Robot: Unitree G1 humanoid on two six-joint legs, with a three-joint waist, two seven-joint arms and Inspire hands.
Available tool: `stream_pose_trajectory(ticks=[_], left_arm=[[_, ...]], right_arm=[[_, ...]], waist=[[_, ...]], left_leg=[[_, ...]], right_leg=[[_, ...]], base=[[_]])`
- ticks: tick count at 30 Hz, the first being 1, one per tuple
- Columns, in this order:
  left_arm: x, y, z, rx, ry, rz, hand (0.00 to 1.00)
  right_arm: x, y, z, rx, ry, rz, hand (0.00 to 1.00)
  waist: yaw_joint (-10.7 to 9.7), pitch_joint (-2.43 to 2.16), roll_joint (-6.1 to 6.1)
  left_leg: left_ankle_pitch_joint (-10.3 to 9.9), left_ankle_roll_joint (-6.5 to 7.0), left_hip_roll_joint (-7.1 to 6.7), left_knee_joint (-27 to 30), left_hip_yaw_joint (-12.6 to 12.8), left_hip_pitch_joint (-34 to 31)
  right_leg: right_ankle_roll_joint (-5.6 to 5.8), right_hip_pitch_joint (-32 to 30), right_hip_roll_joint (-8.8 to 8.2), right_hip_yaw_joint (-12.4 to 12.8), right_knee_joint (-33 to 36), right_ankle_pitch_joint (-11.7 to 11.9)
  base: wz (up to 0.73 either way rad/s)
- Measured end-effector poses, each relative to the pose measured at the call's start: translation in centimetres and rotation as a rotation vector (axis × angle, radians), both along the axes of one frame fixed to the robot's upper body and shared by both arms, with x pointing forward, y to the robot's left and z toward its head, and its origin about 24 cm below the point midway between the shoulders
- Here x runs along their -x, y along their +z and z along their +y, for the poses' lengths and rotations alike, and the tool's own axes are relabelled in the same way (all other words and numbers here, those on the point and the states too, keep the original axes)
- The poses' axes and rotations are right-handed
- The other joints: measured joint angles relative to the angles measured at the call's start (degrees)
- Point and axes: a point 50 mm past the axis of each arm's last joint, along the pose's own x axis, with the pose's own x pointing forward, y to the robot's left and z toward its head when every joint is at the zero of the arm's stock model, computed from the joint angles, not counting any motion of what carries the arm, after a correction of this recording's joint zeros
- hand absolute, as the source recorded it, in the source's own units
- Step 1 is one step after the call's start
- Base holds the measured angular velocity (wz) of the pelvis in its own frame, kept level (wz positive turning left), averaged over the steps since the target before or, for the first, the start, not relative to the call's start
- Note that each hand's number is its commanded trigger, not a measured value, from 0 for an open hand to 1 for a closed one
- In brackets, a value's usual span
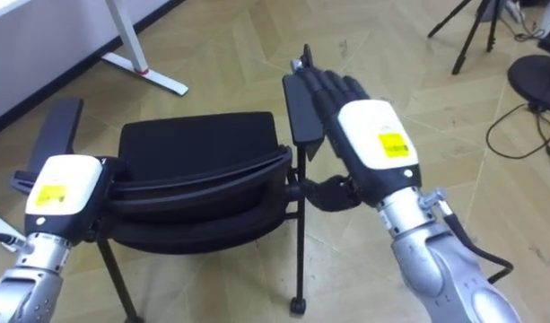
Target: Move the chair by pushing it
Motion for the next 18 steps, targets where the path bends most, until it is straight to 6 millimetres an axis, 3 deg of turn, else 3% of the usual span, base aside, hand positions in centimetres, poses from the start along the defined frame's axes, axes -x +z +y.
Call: stream_pose_trajectory(ticks=[6, 18], left_arm=[[-0.43, 0.41, 0.03, -0.021, -0.021, 0.003, 1.00], [-0.52, 0.45, -0.03, -0.027, -0.029, 0.012, 1.00]], right_arm=[[0.14, -0.28, -0.37, 0.117, 0.025, -0.003, 0.00], [0.36, -0.56, -0.25, 0.183, 0.060, -0.001, 0.00]], waist=[[0.4, 0.22, -1.30], [0.6, 0.20, -1.30]], left_leg=[[0.0, 0.00, -0.07, 0.0, 0.0, 0.3], [0.0, 0.00, -0.07, 0.0, 0.0, 0.3]], right_leg=[[0.02, 0.7, -0.05, -0.1, -0.8, 0.0], [0.03, 0.7, -0.05, -0.1, -0.8, 0.0]], base=[[0.00], [0.00]])
